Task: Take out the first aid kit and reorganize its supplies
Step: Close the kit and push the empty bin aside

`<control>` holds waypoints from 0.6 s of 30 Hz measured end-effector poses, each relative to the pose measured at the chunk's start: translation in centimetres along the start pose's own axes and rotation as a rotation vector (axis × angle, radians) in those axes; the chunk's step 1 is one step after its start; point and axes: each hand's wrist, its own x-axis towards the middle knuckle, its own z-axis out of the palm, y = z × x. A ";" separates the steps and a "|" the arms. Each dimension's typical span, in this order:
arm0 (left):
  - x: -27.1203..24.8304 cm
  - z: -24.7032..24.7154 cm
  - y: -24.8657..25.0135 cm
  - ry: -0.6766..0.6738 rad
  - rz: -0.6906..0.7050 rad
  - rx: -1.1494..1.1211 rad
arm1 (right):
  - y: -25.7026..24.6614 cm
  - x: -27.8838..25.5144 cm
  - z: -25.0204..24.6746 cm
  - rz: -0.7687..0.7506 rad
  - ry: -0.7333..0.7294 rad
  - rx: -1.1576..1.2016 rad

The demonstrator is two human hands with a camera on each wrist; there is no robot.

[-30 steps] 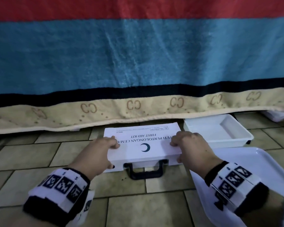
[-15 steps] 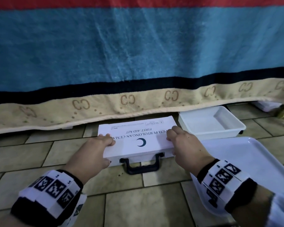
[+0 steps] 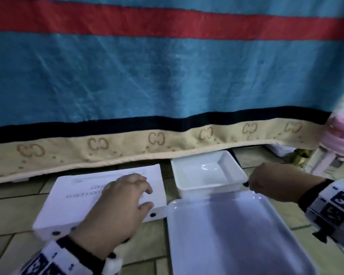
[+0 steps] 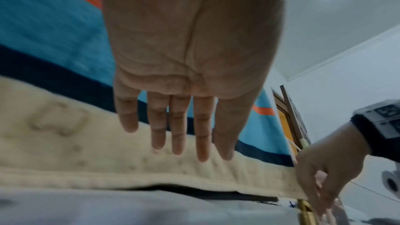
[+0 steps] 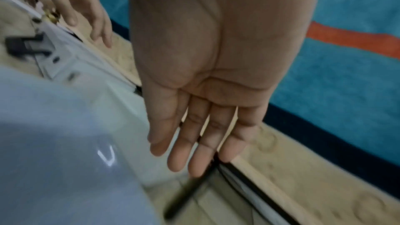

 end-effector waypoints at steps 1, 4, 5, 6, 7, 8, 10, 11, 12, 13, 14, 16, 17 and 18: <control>1.3 1.2 1.7 -0.003 0.060 -0.049 | 1.6 0.5 1.3 0.009 -0.025 -0.010; 4.3 5.1 5.4 -0.077 0.150 -0.035 | 5.1 2.3 4.6 -0.014 0.002 0.044; 5.1 6.3 6.0 -0.122 0.167 0.037 | 5.6 2.9 5.5 -0.054 -0.005 0.064; 5.6 7.1 6.4 -0.174 0.158 0.094 | 6.0 3.6 6.3 -0.107 -0.020 0.106; 6.1 7.7 6.7 -0.211 0.141 0.129 | 6.1 4.2 7.0 -0.181 -0.013 0.137; 6.3 8.2 6.7 -0.218 0.122 0.152 | 6.1 4.8 7.5 -0.237 -0.006 0.128; 6.4 8.4 6.7 -0.096 0.098 0.100 | 5.9 5.7 7.3 -0.297 0.055 0.133; 6.4 7.9 6.8 -0.034 0.075 0.054 | 5.7 6.1 7.4 -0.318 0.094 0.138; 6.4 7.3 6.8 0.014 0.042 0.016 | 5.4 6.4 7.3 -0.342 0.119 0.139; 6.6 6.8 6.9 0.047 0.008 0.005 | 5.3 6.6 7.3 -0.358 0.121 0.097; 6.7 6.3 6.8 0.066 -0.032 -0.016 | 5.3 6.9 7.6 -0.364 0.147 0.052; 7.3 5.8 6.7 0.081 -0.101 -0.086 | 5.7 7.8 8.5 -0.385 0.178 -0.015; 7.6 5.5 6.6 0.083 -0.107 -0.113 | 5.9 8.0 8.8 -0.404 0.192 -0.003; 7.8 5.3 6.3 0.085 -0.109 -0.157 | 6.0 7.9 8.8 -0.425 0.206 -0.003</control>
